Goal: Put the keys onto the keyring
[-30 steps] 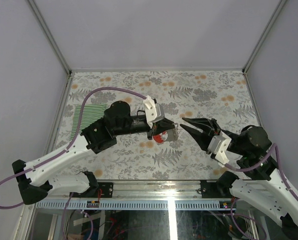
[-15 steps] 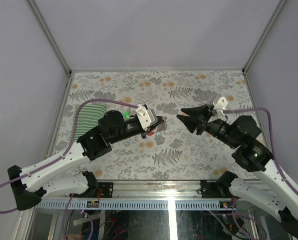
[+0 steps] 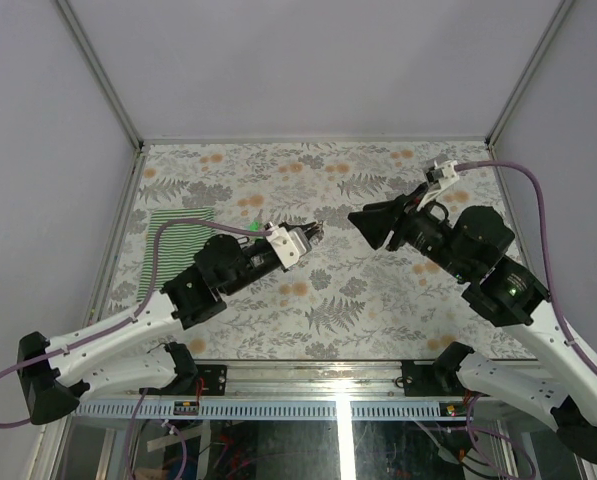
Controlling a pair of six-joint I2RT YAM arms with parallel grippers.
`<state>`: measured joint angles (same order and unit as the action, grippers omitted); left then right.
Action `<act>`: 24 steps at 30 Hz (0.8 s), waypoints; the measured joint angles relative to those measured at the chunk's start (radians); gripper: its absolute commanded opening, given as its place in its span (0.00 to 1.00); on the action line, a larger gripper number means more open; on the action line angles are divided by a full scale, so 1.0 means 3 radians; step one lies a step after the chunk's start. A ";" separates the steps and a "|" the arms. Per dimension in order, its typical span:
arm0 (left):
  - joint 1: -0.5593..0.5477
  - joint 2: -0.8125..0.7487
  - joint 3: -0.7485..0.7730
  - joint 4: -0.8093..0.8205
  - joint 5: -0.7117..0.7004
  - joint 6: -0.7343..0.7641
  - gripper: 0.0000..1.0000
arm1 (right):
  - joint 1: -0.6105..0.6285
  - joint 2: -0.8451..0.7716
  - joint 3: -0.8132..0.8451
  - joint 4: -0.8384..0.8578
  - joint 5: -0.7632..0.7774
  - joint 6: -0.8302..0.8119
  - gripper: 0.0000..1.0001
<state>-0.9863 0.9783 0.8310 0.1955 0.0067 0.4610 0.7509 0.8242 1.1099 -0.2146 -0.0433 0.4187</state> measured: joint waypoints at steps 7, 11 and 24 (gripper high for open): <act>0.0000 0.0051 -0.0083 0.0383 -0.0172 0.0305 0.00 | 0.0000 0.0170 0.0089 0.0055 0.0163 0.0713 0.54; 0.0000 0.0140 -0.0086 0.0548 -0.0287 0.0470 0.00 | 0.0000 0.0375 0.0128 0.0067 0.0198 0.1025 0.52; 0.0000 0.0364 -0.0086 0.0684 -0.0459 0.0786 0.00 | 0.0000 0.0626 0.0028 0.0315 0.0079 0.1628 0.47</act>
<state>-0.9863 1.0874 0.8051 0.4007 -0.1310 0.6968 0.7509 1.0119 1.1183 -0.1200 -0.0196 0.9070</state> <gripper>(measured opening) 0.061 0.476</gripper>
